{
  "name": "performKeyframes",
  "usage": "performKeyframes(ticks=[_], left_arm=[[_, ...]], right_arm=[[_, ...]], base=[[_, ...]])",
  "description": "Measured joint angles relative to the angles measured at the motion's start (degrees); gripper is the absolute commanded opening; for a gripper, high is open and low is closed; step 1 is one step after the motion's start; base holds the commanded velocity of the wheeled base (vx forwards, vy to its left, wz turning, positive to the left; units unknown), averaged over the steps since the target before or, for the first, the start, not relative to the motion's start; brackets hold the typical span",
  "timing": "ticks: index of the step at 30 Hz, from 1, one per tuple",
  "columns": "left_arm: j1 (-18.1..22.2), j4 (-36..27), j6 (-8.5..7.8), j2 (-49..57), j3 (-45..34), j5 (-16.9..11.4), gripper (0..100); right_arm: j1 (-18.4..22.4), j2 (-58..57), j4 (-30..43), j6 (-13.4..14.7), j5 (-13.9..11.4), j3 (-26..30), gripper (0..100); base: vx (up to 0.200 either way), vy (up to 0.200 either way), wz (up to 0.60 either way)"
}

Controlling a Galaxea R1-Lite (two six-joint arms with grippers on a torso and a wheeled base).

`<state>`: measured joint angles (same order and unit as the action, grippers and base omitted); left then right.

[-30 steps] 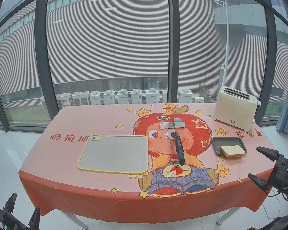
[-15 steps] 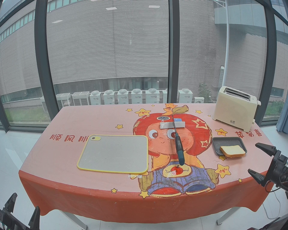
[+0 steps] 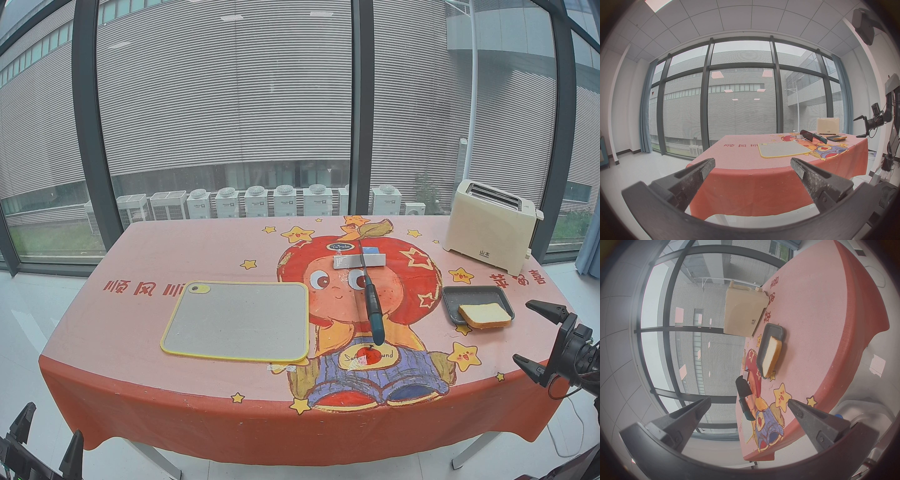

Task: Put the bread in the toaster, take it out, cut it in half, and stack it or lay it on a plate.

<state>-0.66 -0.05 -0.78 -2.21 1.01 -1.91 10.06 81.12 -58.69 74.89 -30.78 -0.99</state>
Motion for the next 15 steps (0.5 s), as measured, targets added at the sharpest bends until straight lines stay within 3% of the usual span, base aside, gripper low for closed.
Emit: performKeyframes(ticks=[8,15], left_arm=[[0.0,0.0,0.00,0.0,0.0,0.0,100],[0.1,0.0,-0.01,0.0,0.0,0.0,100]], right_arm=[[3.9,3.0,-2.6,0.0,-5.6,0.0,100],[5.8,6.0,-4.7,0.0,-6.6,0.0,100]], base=[[0.000,0.000,0.00],[0.000,0.000,0.00]])
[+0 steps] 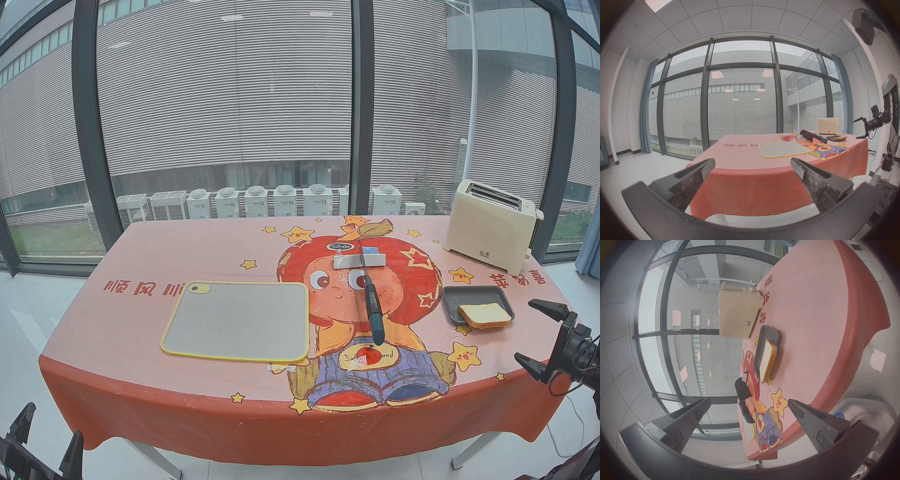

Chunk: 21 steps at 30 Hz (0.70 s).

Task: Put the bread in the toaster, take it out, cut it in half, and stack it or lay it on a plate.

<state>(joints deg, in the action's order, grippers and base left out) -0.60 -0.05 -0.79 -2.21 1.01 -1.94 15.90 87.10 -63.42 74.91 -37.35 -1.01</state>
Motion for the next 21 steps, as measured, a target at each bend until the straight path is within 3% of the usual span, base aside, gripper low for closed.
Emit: performKeyframes(ticks=[8,21], left_arm=[[0.0,0.0,0.01,0.0,0.0,0.0,100],[0.0,0.0,0.01,0.0,0.0,0.0,100]], right_arm=[[-0.1,4.2,-4.5,0.0,-2.1,0.0,100],[-0.1,14.1,-15.9,0.0,-2.2,0.0,100]], base=[[0.000,0.000,0.00],[0.000,0.000,0.00]])
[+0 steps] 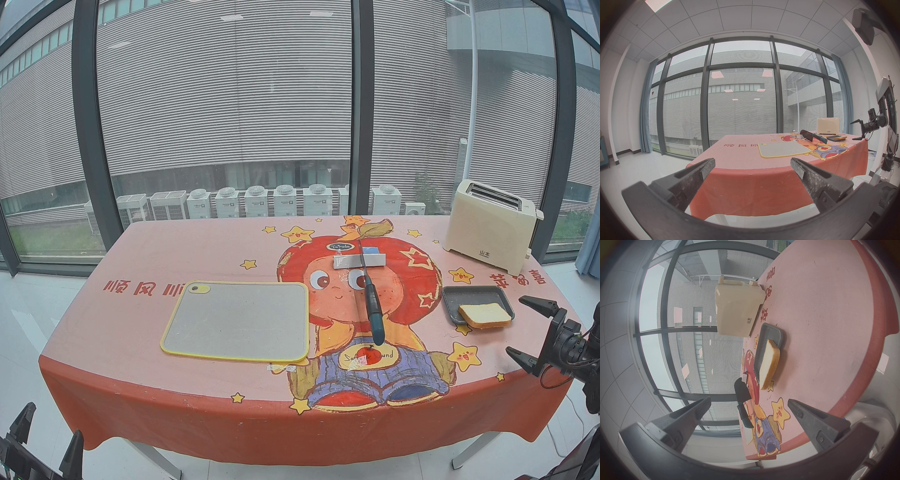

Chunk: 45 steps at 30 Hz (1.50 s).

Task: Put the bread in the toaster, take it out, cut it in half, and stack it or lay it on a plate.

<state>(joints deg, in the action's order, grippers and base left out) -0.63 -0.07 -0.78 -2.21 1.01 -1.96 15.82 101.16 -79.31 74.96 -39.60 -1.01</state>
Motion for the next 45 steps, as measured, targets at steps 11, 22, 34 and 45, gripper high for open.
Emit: performKeyframes(ticks=[11,22,34,45], left_arm=[[0.0,0.0,0.02,0.0,0.0,0.0,100],[0.0,0.0,0.02,0.0,0.0,0.0,100],[0.0,0.0,0.00,0.0,0.0,0.0,100],[0.0,0.0,0.00,0.0,0.0,0.0,100]], right_arm=[[0.2,7.1,-8.1,0.7,0.2,0.0,100],[-0.8,7.4,-8.2,1.8,0.8,-0.1,100],[-1.5,8.2,-8.3,3.0,2.2,-4.5,100],[-3.8,10.3,-8.2,3.0,5.1,-6.6,100]], base=[[0.000,0.000,0.00],[0.000,0.000,0.00],[0.000,0.000,0.00],[0.000,0.000,0.00]])
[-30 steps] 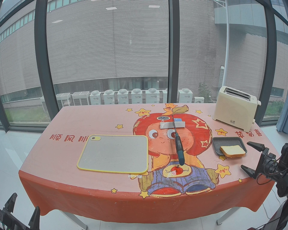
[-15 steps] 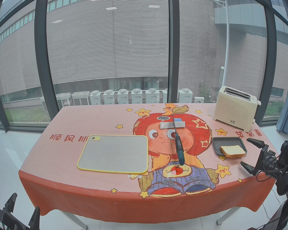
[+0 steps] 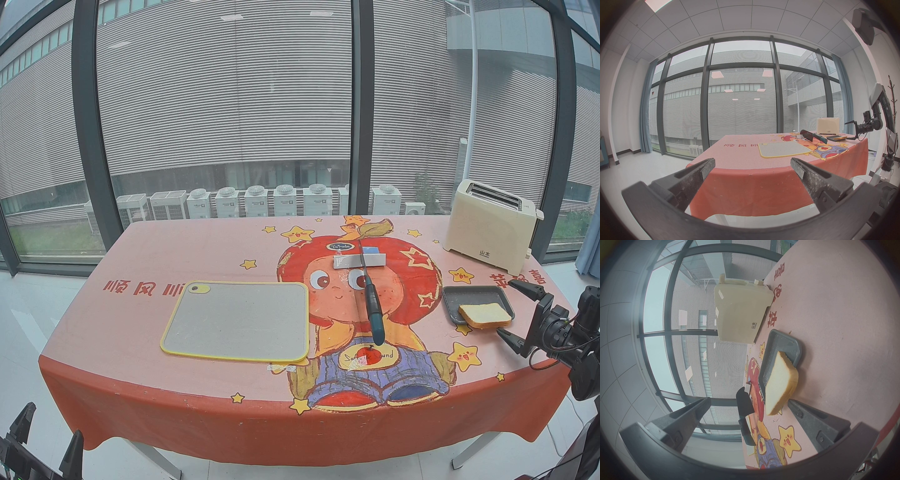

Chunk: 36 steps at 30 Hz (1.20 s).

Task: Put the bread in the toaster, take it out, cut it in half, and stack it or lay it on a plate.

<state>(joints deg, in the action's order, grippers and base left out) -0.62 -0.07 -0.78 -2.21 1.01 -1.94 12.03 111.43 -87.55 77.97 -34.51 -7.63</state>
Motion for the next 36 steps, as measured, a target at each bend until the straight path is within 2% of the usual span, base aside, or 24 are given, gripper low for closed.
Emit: performKeyframes(ticks=[4,11,31,32,36], left_arm=[[0.0,0.0,-0.01,0.0,0.0,0.0,100],[0.0,0.0,0.00,0.0,0.0,0.0,100],[0.0,0.0,0.00,0.0,0.0,0.0,100],[0.0,0.0,0.00,0.0,0.0,0.0,100],[0.0,0.0,-0.01,0.0,0.0,0.0,100]], right_arm=[[-0.3,0.9,0.0,0.0,0.2,-0.8,100],[-0.4,2.4,0.0,0.0,2.0,-2.3,100],[-0.3,4.1,0.0,0.0,2.1,-3.3,100],[-0.3,4.2,0.0,0.0,2.1,-3.4,0],[-0.2,4.3,0.0,0.0,2.1,-3.3,0]], base=[[0.000,0.000,0.00],[0.000,0.000,0.00],[0.000,0.000,0.00],[0.000,0.000,0.00],[0.000,0.000,0.00]])
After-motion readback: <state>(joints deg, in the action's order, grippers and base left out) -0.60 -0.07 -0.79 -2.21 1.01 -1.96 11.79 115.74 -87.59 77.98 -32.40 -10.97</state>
